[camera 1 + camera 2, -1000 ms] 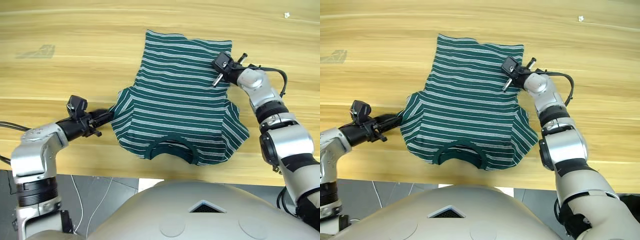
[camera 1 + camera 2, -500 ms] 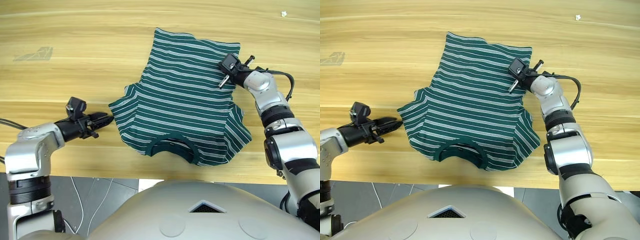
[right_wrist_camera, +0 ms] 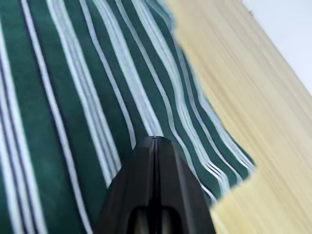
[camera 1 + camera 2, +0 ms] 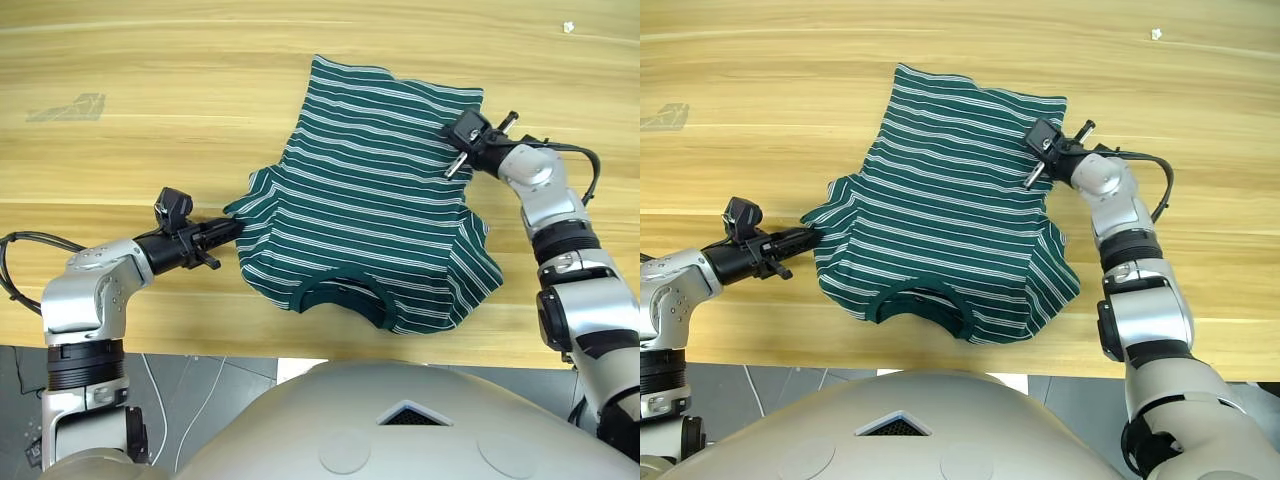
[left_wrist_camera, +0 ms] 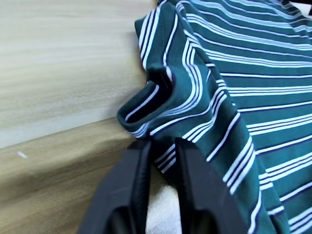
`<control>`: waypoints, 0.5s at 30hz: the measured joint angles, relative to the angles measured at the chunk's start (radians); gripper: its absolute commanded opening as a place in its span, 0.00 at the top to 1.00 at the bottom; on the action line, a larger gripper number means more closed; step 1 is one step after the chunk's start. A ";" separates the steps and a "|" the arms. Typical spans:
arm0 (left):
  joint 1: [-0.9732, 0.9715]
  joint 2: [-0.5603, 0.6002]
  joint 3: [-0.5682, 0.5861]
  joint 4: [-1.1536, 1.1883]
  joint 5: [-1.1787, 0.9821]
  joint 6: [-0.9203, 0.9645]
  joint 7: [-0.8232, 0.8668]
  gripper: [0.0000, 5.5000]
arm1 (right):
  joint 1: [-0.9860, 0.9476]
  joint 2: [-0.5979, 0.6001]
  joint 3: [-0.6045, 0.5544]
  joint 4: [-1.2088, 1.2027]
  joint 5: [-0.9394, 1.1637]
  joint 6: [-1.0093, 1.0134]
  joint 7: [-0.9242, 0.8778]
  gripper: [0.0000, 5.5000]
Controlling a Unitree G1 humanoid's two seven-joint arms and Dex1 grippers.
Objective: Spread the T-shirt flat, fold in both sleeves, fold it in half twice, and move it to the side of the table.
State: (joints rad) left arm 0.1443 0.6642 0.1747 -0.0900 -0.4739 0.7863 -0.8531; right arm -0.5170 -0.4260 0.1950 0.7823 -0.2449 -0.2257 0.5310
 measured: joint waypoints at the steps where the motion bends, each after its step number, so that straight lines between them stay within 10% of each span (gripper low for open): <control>1: 0.001 0.000 0.002 0.001 -0.001 -0.001 0.001 0.98 | 0.035 -0.021 -0.012 -0.072 0.017 0.008 0.016 1.00; 15: 0.083 0.020 0.060 -0.231 -0.078 0.020 0.009 1.00 | 0.483 -0.185 -0.160 -0.750 0.107 0.187 0.080 1.00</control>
State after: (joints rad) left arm 0.2277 0.6846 0.2345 -0.3213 -0.5521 0.8066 -0.8440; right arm -0.0338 -0.6105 0.0346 0.0328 -0.1383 -0.0391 0.6115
